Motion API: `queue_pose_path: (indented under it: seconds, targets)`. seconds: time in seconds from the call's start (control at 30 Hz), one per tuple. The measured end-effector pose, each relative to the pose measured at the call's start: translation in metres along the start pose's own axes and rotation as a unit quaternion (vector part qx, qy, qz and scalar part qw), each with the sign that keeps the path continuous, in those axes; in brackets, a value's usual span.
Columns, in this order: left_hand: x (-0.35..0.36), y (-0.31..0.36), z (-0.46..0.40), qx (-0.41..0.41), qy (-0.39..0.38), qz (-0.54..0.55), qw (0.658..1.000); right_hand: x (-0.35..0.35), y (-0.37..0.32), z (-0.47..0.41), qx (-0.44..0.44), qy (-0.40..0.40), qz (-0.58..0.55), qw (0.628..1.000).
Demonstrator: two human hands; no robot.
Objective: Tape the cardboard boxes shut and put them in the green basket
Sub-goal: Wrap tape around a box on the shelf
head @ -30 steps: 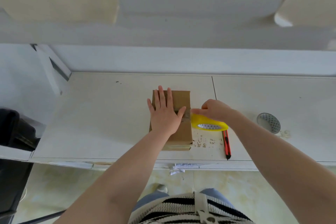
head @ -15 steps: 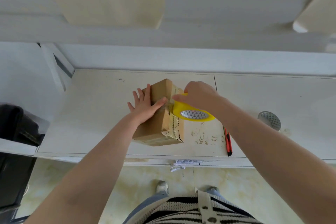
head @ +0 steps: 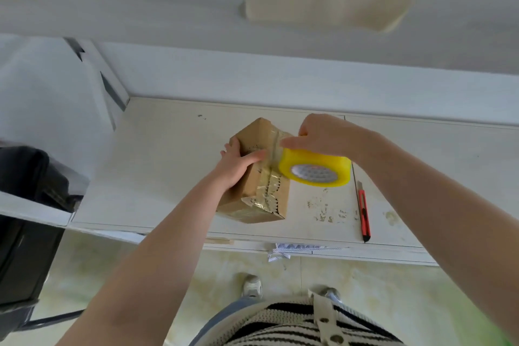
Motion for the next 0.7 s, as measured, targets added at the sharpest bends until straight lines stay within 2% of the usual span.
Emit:
queue_pose_path:
  seconds: [0.1,0.2,0.3,0.4,0.53,0.63,0.7]
  targets:
    - [-0.010,0.002,0.005,0.014,-0.017,0.030,0.999,0.006,0.015,0.003,0.034,0.004,0.115,0.993]
    - [-0.025,0.005,0.007,0.033,0.017,0.041,0.998,0.024,0.014,0.000,0.059,0.009,0.053,0.997]
    - [-0.031,-0.009,0.009,-0.007,0.035,0.062,0.997,0.042,-0.001,-0.008,0.071,0.021,0.028,0.997]
    - [-0.027,-0.030,0.013,-0.072,0.015,0.045,0.996,0.052,-0.007,-0.016,0.094,0.019,0.043,0.994]
    - [-0.019,-0.046,0.019,-0.107,-0.026,0.038,0.993,0.062,-0.004,-0.023,0.099,0.009,0.032,0.995]
    - [-0.019,-0.047,0.022,-0.114,-0.041,0.060,0.991,0.072,0.001,-0.025,0.102,-0.005,0.001,0.995]
    - [-0.020,-0.038,0.021,-0.094,-0.024,0.030,0.995,0.079,0.005,-0.024,0.106,-0.014,-0.021,0.994]
Point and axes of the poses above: each hand's wrist, its own z-axis away from the middle knuckle, its own x-axis out of the palm, y = z × x, the point moved 10 cm from there along -z, towards the middle knuckle, and after that the axes turned 6 degrees about y, right-handed, at the moved point
